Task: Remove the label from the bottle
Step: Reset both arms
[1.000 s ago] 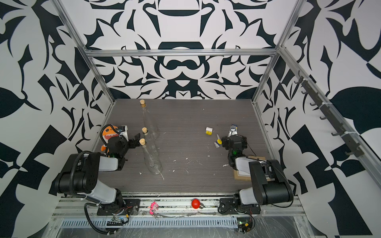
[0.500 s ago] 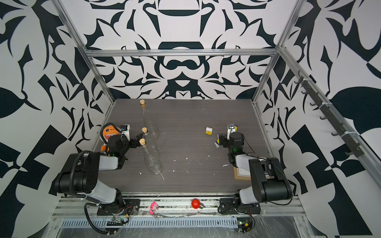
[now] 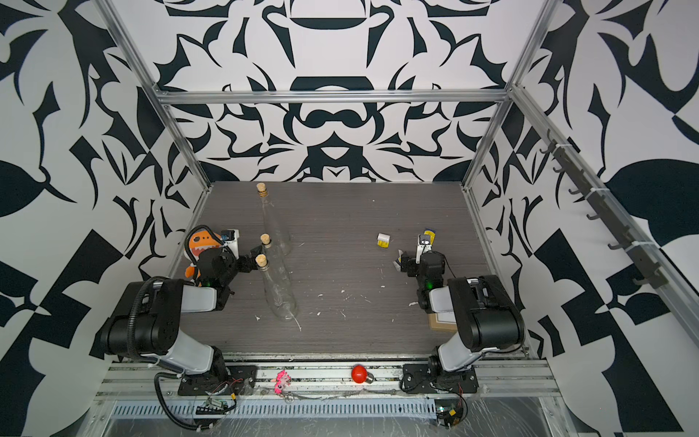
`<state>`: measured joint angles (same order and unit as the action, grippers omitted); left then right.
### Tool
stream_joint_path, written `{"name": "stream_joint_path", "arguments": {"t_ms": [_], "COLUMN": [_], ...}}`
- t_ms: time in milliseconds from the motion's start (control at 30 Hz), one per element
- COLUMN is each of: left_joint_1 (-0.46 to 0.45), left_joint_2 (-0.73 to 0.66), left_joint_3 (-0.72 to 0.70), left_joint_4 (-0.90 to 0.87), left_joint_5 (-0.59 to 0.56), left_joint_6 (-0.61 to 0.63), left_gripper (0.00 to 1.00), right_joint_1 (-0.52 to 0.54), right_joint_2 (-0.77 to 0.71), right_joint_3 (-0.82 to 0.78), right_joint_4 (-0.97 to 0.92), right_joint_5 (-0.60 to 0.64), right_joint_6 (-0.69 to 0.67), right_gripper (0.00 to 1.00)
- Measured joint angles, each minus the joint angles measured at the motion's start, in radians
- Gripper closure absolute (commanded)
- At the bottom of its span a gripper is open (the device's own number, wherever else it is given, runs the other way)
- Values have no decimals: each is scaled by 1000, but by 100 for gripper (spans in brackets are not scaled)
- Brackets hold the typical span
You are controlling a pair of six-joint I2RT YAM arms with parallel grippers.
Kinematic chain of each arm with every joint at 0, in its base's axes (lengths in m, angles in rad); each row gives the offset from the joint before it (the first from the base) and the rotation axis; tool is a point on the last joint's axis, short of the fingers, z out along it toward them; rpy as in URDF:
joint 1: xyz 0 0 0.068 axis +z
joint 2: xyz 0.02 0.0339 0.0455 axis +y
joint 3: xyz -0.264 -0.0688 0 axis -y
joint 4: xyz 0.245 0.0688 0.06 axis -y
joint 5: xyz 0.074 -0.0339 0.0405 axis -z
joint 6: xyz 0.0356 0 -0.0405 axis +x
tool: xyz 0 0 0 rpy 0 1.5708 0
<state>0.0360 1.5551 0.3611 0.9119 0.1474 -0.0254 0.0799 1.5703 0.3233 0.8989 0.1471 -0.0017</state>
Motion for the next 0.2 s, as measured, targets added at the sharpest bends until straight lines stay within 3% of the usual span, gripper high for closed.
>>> {"name": "stream_joint_path", "arguments": {"t_ms": [200], "left_joint_1": [-2], "left_joint_2": [0], "left_joint_3": [2], "left_joint_4": [-6], "left_joint_5": [0], "left_joint_6": [0], "left_gripper": [1], "right_joint_1": [0], "right_joint_2": [0], "right_joint_3": [-3], "right_joint_4": [29], "right_joint_5": [18], "right_joint_6": [10], "right_gripper": [0]}}
